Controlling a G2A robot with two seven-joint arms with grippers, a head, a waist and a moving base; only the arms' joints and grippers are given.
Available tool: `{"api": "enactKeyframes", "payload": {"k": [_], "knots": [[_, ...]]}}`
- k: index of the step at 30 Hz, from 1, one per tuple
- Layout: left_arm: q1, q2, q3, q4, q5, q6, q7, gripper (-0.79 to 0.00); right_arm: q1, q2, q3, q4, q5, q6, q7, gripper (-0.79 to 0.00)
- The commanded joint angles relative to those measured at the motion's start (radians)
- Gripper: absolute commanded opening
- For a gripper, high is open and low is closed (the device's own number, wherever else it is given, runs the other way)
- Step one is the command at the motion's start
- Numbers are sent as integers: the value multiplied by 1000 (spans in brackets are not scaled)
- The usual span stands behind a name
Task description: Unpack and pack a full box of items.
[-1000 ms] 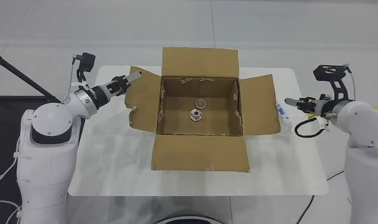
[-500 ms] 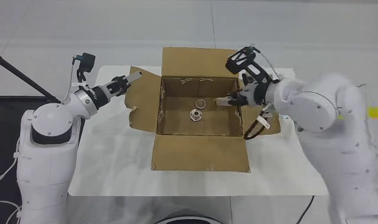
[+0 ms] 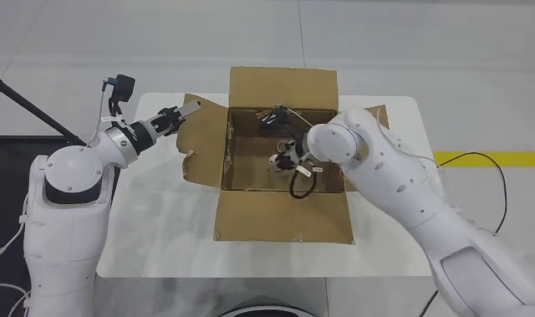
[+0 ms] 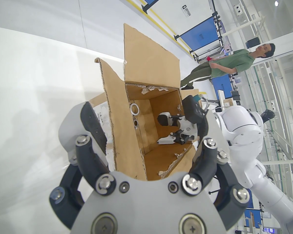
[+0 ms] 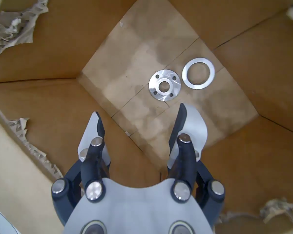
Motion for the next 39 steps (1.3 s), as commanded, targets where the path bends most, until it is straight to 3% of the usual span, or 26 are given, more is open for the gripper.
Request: {"api": "enactKeyframes", "payload": {"k": [1, 12, 30, 33, 35, 37, 39], "knots": [[0, 0, 0, 0, 0, 0, 0, 0, 8, -18, -33, 36, -25, 12, -20, -197], [0, 0, 0, 0, 0, 0, 0, 0, 34, -101, -121, 201, -75, 28, -113, -397], [0, 0, 0, 0, 0, 0, 0, 0, 73, -211, -172, 404, -114, 13, -152, -434], [0, 0, 0, 0, 0, 0, 0, 0, 78, -226, -175, 429, -116, 4, -153, -554], [0, 0, 0, 0, 0, 0, 0, 0, 83, -237, -178, 448, -120, 0, -154, -588], [0, 0, 0, 0, 0, 0, 0, 0, 88, -247, -181, 462, -130, 2, -152, -696], [0, 0, 0, 0, 0, 0, 0, 0, 90, -254, -181, 471, -133, 2, -153, -693]]}}
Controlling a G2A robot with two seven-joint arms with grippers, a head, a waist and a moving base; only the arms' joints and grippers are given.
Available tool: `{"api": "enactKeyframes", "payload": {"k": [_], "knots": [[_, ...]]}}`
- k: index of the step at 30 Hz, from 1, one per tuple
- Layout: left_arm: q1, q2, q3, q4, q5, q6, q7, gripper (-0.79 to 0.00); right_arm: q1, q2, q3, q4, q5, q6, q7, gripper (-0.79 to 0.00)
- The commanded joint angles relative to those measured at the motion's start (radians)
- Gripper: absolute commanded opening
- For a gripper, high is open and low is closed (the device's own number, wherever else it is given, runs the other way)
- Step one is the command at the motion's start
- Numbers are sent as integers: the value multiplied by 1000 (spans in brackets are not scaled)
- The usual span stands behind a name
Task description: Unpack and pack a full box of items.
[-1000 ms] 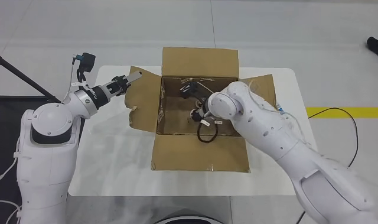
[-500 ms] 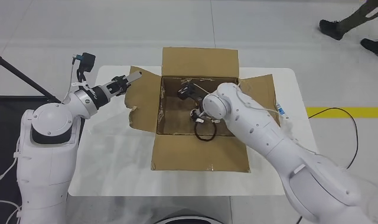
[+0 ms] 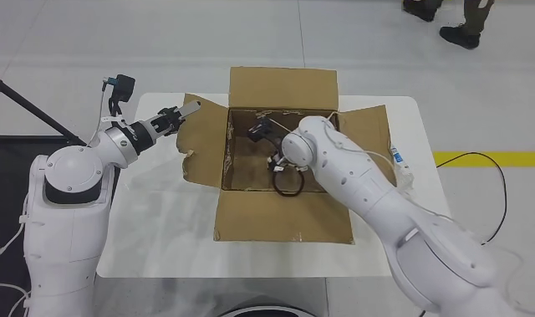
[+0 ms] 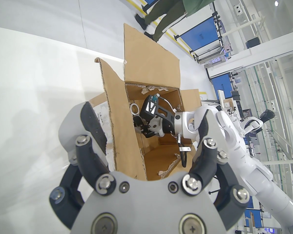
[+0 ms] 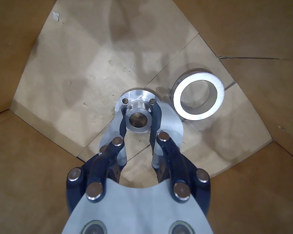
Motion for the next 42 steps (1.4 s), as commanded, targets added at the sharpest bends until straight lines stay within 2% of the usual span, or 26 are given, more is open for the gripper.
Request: {"api": "enactKeyframes", "payload": {"k": [1, 4, 13, 18, 20, 27, 33, 38, 42], "knots": [[0, 0, 0, 0, 0, 0, 0, 0, 4, -8, 1, 11, -4, -1, 1, -690], [0, 0, 0, 0, 0, 0, 0, 0, 8, -17, 5, 24, -10, -2, 2, -785], [0, 0, 0, 0, 0, 0, 0, 0, 18, -15, 51, 6, -1, -41, 7, -785], [0, 0, 0, 0, 0, 0, 0, 0, 11, 15, 105, -66, 7, -78, 37, -785], [0, 0, 0, 0, 0, 0, 0, 0, -4, 40, 140, -132, -1, -82, 66, -785], [0, 0, 0, 0, 0, 0, 0, 0, -126, 150, 319, -457, -58, -51, 191, -785], [0, 0, 0, 0, 0, 0, 0, 0, -361, 256, 579, -889, -141, -24, 319, -785], [0, 0, 0, 0, 0, 0, 0, 0, -525, 308, 781, -1165, -258, 16, 374, -785], [0, 0, 0, 0, 0, 0, 0, 0, -655, 342, 993, -1369, -356, 57, 420, -785]]}}
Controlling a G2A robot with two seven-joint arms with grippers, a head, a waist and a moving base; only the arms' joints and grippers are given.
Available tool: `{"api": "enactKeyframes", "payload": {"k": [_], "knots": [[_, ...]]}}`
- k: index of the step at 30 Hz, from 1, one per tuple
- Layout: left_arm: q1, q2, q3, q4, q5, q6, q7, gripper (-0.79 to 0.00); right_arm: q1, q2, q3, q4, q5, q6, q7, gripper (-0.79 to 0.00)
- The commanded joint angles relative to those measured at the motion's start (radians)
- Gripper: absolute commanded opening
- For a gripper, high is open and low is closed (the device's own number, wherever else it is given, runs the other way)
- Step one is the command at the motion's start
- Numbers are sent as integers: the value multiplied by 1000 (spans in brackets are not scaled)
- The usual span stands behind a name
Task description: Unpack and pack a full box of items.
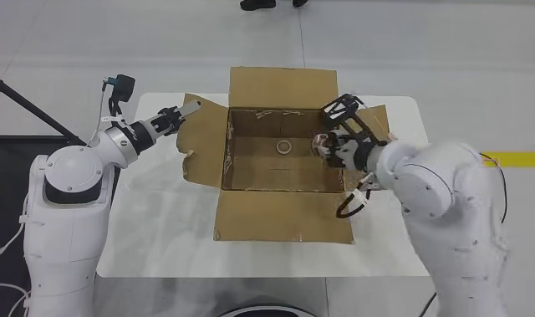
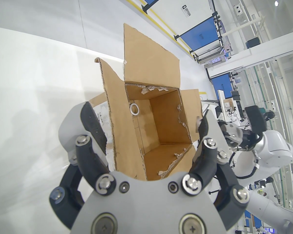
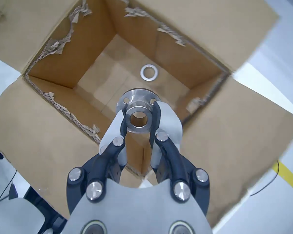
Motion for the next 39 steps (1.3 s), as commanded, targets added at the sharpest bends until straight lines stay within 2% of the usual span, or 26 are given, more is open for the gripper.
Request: {"api": "enactKeyframes", "payload": {"k": [1, 4, 6, 9, 14, 21, 24, 31, 39], "knots": [[0, 0, 0, 0, 0, 0, 0, 0, -56, 13, 104, -86, -47, 11, 29, -785], [0, 0, 0, 0, 0, 0, 0, 0, -130, 29, 247, -168, -107, 19, 72, -785], [0, 0, 0, 0, 0, 0, 0, 0, -193, 37, 362, -188, -97, 25, 73, -785], [0, 0, 0, 0, 0, 0, 0, 0, -270, 44, 472, -191, -70, 13, 74, -785], [0, 0, 0, 0, 0, 0, 0, 0, -411, 50, 564, -156, -38, -14, 50, -785], [0, 0, 0, 0, 0, 0, 0, 0, -521, 51, 540, -33, 14, -65, -61, -785], [0, 0, 0, 0, 0, 0, 0, 0, -543, 53, 501, 17, -17, -74, -97, -785], [0, 0, 0, 0, 0, 0, 0, 0, -514, 55, 405, 164, -75, -69, -179, -785], [0, 0, 0, 0, 0, 0, 0, 0, -466, 58, 344, 278, -107, -55, -199, -785]]}}
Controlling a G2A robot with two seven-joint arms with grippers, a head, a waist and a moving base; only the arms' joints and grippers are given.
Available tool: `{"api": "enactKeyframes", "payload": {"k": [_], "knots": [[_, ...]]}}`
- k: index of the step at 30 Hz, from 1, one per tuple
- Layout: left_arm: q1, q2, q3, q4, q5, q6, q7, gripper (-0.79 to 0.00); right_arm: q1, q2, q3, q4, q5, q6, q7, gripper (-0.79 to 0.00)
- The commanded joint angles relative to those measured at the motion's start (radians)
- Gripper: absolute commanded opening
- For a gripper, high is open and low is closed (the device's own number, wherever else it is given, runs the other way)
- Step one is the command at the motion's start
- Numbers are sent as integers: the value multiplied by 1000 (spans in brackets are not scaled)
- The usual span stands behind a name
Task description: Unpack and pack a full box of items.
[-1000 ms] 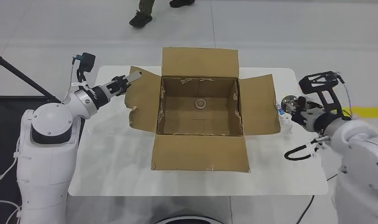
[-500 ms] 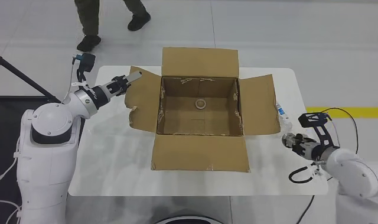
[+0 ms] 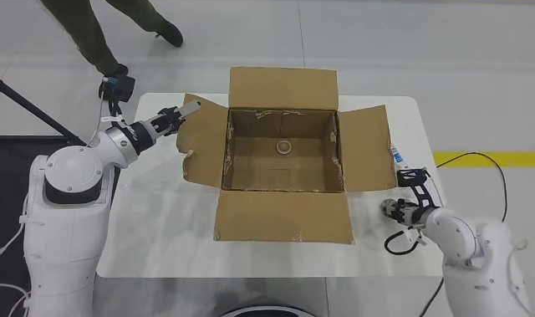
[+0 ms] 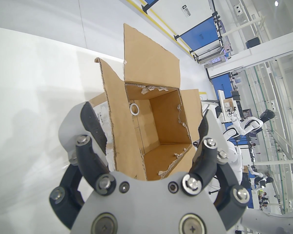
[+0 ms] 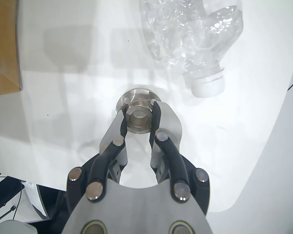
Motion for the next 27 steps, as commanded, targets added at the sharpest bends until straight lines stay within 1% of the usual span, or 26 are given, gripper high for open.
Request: {"api": "enactKeyframes", "payload": {"k": [1, 2, 4, 5, 7, 9, 10, 11, 12, 20, 27], "knots": [[0, 0, 0, 0, 0, 0, 0, 0, 8, 0, -10, 16, 6, 1, -2, -785], [0, 0, 0, 0, 0, 0, 0, 0, 12, 1, -13, 27, 12, 1, -6, -767], [0, 0, 0, 0, 0, 0, 0, 0, 17, 2, -18, 40, 14, 1, -9, -671], [0, 0, 0, 0, 0, 0, 0, 0, 19, 2, -21, 46, 17, 1, -11, -653], [0, 0, 0, 0, 0, 0, 0, 0, 23, 4, -26, 55, 20, 1, -13, -557], [0, 0, 0, 0, 0, 0, 0, 0, 26, 5, -28, 58, 23, 3, -13, -332], [0, 0, 0, 0, 0, 0, 0, 0, 26, 6, -27, 53, 25, 5, -15, -175], [0, 0, 0, 0, 0, 0, 0, 0, 26, 7, -25, 43, 26, 6, -15, -80], [0, 0, 0, 0, 0, 0, 0, 0, 24, 8, -21, 31, 28, 8, -14, -6], [0, 0, 0, 0, 0, 0, 0, 0, 27, 19, 4, -81, 14, 16, 20, 0], [0, 0, 0, 0, 0, 0, 0, 0, 56, 33, 60, -263, -27, 31, 70, 0]]}}
